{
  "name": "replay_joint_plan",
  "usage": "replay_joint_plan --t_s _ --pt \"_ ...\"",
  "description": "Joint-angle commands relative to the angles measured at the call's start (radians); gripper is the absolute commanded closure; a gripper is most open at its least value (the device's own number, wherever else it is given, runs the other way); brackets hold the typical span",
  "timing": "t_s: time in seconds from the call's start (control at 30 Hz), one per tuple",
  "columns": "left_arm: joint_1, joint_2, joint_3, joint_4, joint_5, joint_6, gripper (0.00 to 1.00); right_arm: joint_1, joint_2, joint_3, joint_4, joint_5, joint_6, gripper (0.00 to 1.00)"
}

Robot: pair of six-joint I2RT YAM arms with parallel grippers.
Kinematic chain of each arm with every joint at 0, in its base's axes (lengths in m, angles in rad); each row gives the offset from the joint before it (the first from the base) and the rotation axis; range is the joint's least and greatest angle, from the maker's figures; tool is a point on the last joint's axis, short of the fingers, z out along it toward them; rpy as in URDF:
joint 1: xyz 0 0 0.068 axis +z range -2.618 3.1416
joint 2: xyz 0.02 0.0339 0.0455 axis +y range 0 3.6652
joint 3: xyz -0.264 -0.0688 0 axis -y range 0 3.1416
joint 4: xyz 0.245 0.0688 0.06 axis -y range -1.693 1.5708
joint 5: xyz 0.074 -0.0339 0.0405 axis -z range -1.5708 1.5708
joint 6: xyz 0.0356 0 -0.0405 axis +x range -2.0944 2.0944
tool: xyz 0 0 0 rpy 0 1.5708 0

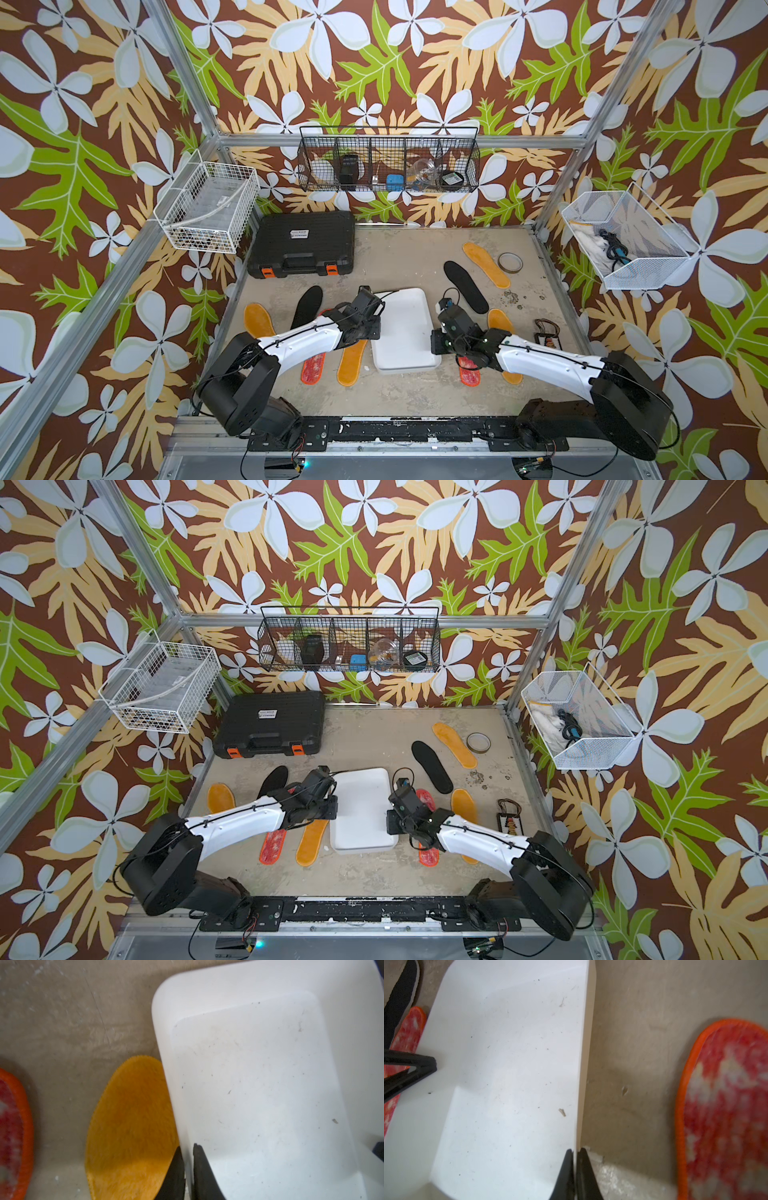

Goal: Put the insoles into the storage box
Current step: Move the storage box to the center of the board.

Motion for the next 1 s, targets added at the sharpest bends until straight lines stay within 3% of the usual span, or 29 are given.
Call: replay_joint_plan --t_s 0.0,0.17,0.47,0.73,0.83,0.9,0.97 --pt "-0.023 -0.023 -0.068 0.077 -0.064 -0.067 0.85 0.047 -0.024 -0.060 0.052 0.099 0.128 0.98" --pt "-0.041 0.004 -0.097 0.150 -0.059 -0.072 0.79 0.064 0.003 -0.092 0.077 0.134 0.152 0.87" --pt "-0.062 0.128 0.029 0.146 -0.078 -0.012 0.70 0.065 0.096 -0.058 0.099 0.097 0.139 0.61" --pt "-0.063 0.202 0.086 0.125 -0.092 0.021 0.65 0.065 0.091 -0.036 0.074 0.110 0.131 0.46" --pt "-0.062 0.192 0.086 0.137 -0.120 0.031 0.59 0.065 0.077 -0.033 0.057 0.123 0.128 0.37" --pt "-0.062 0.190 0.094 0.136 -0.139 0.043 0.55 0.065 0.062 -0.036 0.053 0.134 0.123 0.26" --pt "-0.063 0.193 0.111 0.126 -0.151 0.054 0.54 0.066 0.042 -0.036 0.051 0.141 0.109 0.24"
